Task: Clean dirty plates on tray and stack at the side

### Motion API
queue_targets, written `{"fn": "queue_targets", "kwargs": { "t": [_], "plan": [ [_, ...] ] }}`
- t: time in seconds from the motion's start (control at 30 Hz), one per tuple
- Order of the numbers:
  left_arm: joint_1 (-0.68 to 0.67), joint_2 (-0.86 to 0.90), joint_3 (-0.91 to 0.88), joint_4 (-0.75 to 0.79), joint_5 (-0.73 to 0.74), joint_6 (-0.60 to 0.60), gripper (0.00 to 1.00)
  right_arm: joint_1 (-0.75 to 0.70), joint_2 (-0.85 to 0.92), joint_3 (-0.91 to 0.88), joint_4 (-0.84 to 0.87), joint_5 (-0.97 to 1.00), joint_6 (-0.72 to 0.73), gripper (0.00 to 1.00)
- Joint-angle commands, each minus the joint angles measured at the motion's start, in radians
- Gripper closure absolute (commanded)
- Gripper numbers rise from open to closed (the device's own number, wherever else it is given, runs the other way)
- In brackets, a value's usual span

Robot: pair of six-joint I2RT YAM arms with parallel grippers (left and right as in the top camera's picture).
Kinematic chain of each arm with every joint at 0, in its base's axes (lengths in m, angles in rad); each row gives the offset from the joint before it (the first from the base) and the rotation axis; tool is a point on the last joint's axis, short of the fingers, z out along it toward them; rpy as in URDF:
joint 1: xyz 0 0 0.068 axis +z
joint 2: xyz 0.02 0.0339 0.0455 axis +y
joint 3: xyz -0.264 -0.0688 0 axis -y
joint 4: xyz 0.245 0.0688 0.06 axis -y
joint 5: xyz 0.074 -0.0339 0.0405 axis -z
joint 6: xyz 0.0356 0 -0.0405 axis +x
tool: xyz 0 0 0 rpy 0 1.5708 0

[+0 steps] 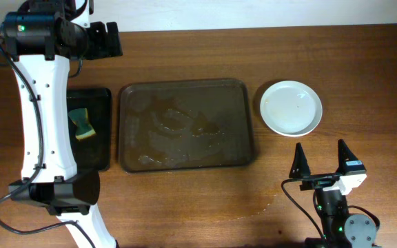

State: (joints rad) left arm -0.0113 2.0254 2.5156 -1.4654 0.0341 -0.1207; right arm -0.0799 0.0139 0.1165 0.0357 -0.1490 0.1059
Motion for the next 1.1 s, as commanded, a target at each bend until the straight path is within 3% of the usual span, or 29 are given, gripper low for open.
{"fn": "queue_targets", "kwargs": {
  "t": [0.0, 0.23, 1.07],
  "plan": [
    [-0.001, 0.007, -0.001, 0.001, 0.007, 0.002, 0.01, -0.006, -0.011, -0.060, 0.008, -0.013, 0.006, 0.02],
    [-0.001, 0.007, -0.001, 0.001, 0.007, 0.002, 0.01, -0.006, -0.011, -0.111, -0.097, -0.006, 0.006, 0.02],
    [-0.001, -0.035, -0.002, 0.014, -0.011, 0.002, 0.01, -0.006, -0.010, -0.111, -0.100, -0.005, 0.006, 0.02]
  ]
}}
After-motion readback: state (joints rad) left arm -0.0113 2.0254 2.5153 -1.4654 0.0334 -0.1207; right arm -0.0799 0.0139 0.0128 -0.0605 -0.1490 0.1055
